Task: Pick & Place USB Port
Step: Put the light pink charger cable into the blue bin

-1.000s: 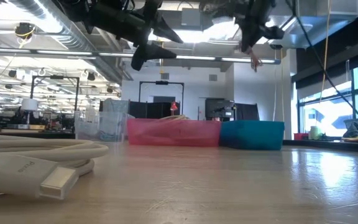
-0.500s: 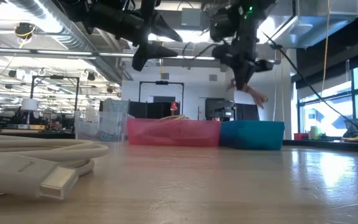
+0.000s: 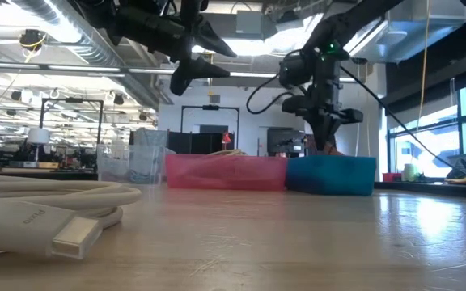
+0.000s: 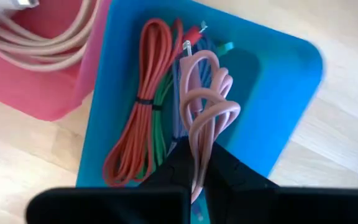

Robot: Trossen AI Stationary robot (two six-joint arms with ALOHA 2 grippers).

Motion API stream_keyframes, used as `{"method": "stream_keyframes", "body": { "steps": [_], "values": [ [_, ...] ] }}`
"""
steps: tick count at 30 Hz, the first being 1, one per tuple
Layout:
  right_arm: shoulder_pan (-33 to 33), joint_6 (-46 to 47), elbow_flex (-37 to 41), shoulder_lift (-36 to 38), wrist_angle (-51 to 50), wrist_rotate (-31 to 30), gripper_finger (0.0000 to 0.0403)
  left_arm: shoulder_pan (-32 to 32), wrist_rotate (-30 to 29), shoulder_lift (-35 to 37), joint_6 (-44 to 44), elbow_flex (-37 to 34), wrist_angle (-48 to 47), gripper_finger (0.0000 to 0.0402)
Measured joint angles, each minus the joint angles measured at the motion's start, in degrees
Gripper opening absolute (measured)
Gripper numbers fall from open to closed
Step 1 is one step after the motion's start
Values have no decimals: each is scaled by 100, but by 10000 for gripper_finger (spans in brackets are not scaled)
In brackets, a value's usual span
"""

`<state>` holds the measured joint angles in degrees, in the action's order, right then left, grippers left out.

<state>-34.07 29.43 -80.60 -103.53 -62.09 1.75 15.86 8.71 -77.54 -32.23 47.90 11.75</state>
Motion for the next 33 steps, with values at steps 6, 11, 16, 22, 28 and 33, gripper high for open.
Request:
{"method": "stream_keyframes", "body": {
  "steps": [6,11,16,22,28,33],
  "values": [
    [-30,129,342,1,408,279,15,-2,0,0,0,0,0,189],
    [-48,201,558,3,770,300,15,-2,-10,0,0,0,0,189],
    [-82,320,939,3,1248,310,15,-1,-9,0,0,0,0,189],
    [-138,488,1419,3,1853,316,15,0,-9,0,0,0,0,189],
    [-183,507,1713,3,2200,420,15,-2,-8,0,0,0,-2,189],
    [-181,503,1722,3,2361,406,34,0,-3,0,0,0,0,189]
  ]
}}
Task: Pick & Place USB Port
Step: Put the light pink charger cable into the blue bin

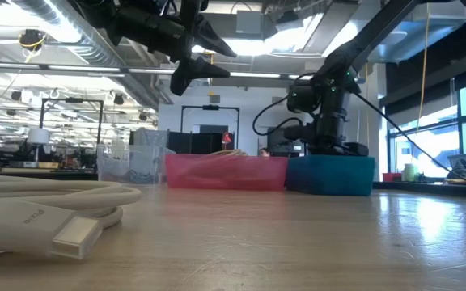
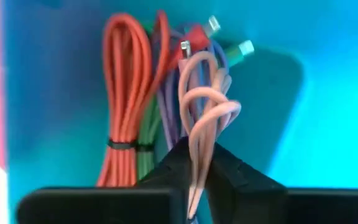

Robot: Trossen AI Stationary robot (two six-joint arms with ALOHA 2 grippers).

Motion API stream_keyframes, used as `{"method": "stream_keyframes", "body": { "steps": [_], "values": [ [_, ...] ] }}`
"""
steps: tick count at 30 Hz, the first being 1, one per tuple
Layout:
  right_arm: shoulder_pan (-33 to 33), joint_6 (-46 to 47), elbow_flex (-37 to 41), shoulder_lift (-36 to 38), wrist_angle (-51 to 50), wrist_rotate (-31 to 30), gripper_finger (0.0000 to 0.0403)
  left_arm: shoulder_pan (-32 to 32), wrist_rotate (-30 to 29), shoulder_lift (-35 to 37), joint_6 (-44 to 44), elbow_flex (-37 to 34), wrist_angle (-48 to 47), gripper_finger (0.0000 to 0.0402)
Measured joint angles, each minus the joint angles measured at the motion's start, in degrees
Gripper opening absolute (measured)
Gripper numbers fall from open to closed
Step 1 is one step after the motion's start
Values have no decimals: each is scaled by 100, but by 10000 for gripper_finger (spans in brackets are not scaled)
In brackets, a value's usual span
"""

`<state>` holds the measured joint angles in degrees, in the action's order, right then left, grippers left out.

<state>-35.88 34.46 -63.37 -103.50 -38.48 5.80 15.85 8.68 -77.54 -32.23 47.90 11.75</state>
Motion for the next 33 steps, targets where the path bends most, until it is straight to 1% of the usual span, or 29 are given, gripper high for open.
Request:
{"method": "stream_keyframes", "body": {
  "steps": [8,11,14,18,23,27,30,31,33],
  "values": [
    [0,17,-46,2,421,-17,171,-1,48,0,0,0,0,189],
    [4,161,-46,2,368,24,210,-2,59,0,0,0,0,189],
    [66,256,-46,2,355,68,237,-1,59,0,0,0,-1,189],
    [250,260,-46,2,398,109,254,0,59,0,49,0,0,189],
    [621,333,-46,2,444,125,254,0,64,0,137,0,0,189],
    [1141,468,-46,17,429,121,252,-2,64,0,149,0,-17,189],
    [1617,562,-46,75,469,107,252,-1,64,0,149,0,-236,189],
    [1772,583,-46,117,477,-35,253,-1,66,0,149,0,-326,189],
    [2036,665,-48,203,492,-686,253,-2,64,0,151,0,-477,189]
  ]
}}
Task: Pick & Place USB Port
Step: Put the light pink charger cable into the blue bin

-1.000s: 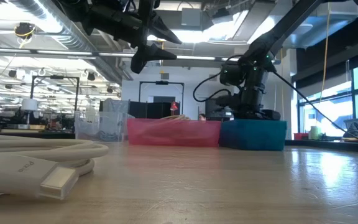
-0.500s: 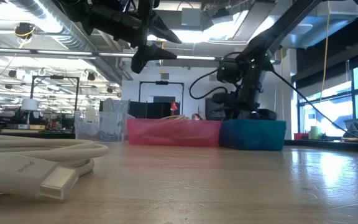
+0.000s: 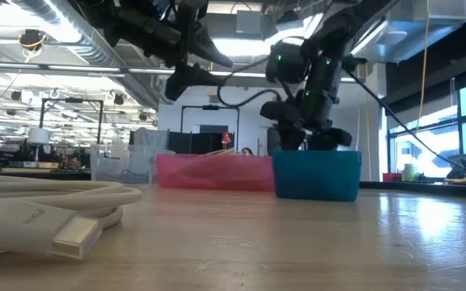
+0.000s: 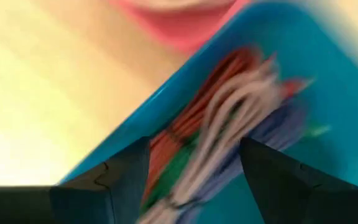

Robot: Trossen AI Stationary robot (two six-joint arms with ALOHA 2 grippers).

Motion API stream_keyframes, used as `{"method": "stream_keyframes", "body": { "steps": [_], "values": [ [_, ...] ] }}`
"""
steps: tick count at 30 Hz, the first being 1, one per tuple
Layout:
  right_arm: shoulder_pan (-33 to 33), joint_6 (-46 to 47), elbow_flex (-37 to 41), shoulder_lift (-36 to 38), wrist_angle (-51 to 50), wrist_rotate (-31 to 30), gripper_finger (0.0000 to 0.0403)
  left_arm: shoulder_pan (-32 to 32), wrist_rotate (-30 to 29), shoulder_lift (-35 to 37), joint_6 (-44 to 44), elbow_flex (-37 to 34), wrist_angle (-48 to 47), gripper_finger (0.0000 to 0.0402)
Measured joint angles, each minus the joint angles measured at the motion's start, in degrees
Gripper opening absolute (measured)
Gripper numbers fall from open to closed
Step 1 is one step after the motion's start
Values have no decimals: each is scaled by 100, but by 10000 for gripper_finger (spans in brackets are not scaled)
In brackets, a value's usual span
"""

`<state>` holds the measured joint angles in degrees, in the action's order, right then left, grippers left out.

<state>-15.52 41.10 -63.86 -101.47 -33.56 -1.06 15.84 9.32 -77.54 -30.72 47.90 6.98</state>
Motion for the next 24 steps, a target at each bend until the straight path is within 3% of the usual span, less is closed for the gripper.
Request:
{"method": "stream_keyframes", "body": {
  "steps": [2,10,17,24],
  "values": [
    [81,64,-3,67,-16,-521,252,0,0,0,0,0,-77,189],
    [-429,-117,46,79,-241,-542,238,2,2,-2,0,0,-81,189],
    [-926,-555,46,79,-193,-953,224,-6,284,-2,-6,0,-79,189],
    [-1379,-863,48,79,337,-947,224,-4,282,-2,-7,0,-79,189]
  ]
}}
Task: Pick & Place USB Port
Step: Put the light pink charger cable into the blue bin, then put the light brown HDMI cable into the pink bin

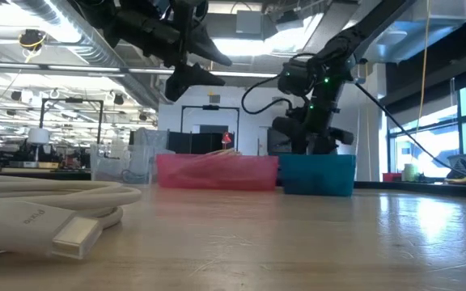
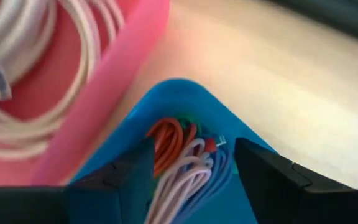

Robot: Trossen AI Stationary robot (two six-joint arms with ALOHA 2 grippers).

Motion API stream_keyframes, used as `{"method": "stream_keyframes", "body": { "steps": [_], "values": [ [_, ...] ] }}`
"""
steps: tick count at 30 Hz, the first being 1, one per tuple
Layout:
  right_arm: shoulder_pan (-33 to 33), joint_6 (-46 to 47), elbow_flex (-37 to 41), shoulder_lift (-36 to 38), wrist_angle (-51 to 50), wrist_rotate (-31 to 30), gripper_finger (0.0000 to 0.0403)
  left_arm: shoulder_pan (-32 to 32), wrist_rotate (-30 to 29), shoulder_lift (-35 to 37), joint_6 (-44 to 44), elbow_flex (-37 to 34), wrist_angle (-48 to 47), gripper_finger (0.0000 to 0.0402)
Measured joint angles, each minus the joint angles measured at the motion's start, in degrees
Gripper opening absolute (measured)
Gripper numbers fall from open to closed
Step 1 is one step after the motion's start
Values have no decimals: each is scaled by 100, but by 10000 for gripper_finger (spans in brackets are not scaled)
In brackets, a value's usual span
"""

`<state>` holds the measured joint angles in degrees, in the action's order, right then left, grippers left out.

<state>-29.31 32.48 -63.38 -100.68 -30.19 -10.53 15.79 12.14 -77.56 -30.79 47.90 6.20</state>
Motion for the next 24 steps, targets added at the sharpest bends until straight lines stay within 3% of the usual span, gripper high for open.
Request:
{"method": "stream_keyframes", "body": {
  "steps": [6,12,15,24],
  "values": [
    [-177,-303,0,0,665,165,223,0,0,0,-11,0,0,189],
    [-288,-295,5,46,678,28,223,0,0,0,-13,0,0,189],
    [-140,-341,5,185,822,-473,223,0,0,0,-11,0,0,189],
    [219,-296,5,444,1132,-489,223,0,51,0,-4,0,0,189]
  ]
}}
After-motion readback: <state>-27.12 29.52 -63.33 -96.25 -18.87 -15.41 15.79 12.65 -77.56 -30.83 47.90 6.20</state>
